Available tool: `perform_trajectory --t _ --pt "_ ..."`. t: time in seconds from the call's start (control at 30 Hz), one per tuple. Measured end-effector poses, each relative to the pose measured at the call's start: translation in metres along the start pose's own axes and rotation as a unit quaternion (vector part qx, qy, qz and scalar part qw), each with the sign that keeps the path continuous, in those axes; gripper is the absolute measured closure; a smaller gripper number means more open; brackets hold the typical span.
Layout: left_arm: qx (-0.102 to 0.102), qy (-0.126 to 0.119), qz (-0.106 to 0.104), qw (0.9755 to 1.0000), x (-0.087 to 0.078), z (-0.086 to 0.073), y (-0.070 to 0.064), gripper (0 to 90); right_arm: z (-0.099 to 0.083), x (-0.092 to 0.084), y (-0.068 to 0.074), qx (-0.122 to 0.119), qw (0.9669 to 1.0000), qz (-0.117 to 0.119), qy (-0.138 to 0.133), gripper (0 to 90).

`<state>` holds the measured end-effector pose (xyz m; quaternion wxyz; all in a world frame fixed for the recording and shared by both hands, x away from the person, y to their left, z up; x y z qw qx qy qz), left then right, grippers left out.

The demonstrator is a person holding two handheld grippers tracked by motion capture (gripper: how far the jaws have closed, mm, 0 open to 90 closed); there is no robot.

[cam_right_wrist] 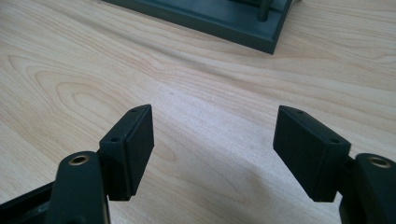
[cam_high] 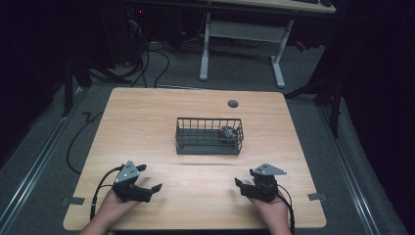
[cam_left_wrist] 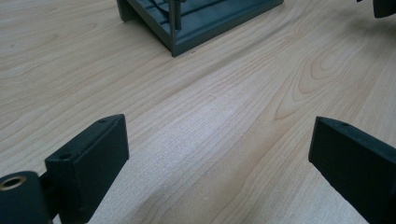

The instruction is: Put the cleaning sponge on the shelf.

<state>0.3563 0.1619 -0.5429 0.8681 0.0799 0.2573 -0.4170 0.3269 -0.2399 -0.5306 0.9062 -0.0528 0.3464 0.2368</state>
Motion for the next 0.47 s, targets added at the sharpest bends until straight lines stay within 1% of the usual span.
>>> perform_trajectory --t 0.1,0.2,0.23,0.27,0.3,0.33,0.4,0.47 --pt "0.001 0.002 -0.001 1.0000 0.000 0.000 -0.001 5.7 -0.008 0.001 0.001 -0.002 0.9998 -0.004 -0.017 26.8" --pt "0.001 0.002 -0.002 1.0000 0.001 0.000 -0.003 5.7 -0.013 0.001 0.002 -0.013 0.9992 -0.014 -0.035 25.2" --pt "0.003 0.006 -0.002 1.0000 0.001 0.000 -0.004 5.7 -0.016 0.000 0.002 -0.015 0.9989 -0.016 -0.042 25.2" --pt "0.004 0.006 -0.002 1.0000 0.001 0.000 -0.005 5.7 -0.018 0.001 0.002 -0.010 0.9987 -0.014 -0.048 25.5" --pt "0.004 0.007 -0.002 1.0000 0.002 0.000 -0.005 5.7 -0.019 0.001 0.002 -0.001 0.9991 -0.004 -0.042 24.3" --pt "0.005 0.008 -0.002 1.0000 0.002 0.000 -0.005 5.7 -0.019 0.001 0.002 0.001 0.9991 -0.001 -0.042 23.3" --pt "0.006 0.008 -0.002 0.9999 0.002 0.000 -0.006 5.7 -0.020 -0.001 0.002 -0.006 0.9986 -0.009 -0.051 23.5" --pt "0.006 0.007 -0.001 1.0000 0.001 0.000 -0.005 5.7 -0.021 -0.002 0.000 -0.001 0.9987 -0.006 -0.051 23.4"
Point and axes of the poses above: each handheld gripper's, and its own axes: x roughly forward along the jaws, z roughly out of its top, y roughly to its left, the point moved 3 cm from there along x, roughly forward along the jaws, and after that the axes turned 1 degree about z, right-handed, at the moved point
